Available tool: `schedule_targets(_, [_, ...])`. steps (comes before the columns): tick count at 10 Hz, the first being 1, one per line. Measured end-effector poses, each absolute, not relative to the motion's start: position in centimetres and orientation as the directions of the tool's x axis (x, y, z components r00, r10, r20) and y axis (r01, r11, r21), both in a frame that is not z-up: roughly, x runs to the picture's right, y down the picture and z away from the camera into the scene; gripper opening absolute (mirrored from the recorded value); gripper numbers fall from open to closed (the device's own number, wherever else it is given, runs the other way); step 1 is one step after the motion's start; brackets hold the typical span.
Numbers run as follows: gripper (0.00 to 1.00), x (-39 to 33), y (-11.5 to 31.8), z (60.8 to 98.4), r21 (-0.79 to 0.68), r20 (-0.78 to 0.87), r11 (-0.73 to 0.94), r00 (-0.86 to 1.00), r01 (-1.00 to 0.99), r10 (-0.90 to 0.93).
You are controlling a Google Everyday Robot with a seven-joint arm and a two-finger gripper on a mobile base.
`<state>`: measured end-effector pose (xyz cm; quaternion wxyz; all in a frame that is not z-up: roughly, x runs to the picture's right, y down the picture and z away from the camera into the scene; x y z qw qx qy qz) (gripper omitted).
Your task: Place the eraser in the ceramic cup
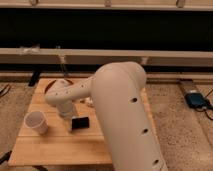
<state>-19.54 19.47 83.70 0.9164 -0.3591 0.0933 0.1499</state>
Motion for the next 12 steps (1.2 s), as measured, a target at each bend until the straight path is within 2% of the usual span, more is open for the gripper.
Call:
schedule_targets(5, [0.65,-19.2,20.0,84.6,-0.618,-0.292,0.703,0.933,-0.352,0.210])
schedule_targets(6, [0.61,-19.2,20.3,84.7,-0.616,-0.297,0.706,0.933,-0.350,0.203])
schedule_targets(9, [0.31,-19.2,20.2,84.7,-0.608,-0.307,0.704,0.927,-0.366,0.216])
schedule_targets(12, [0.04,-19.9,17.5,83.6,-0.588,-0.286,0.692,0.908,-0.419,0.306])
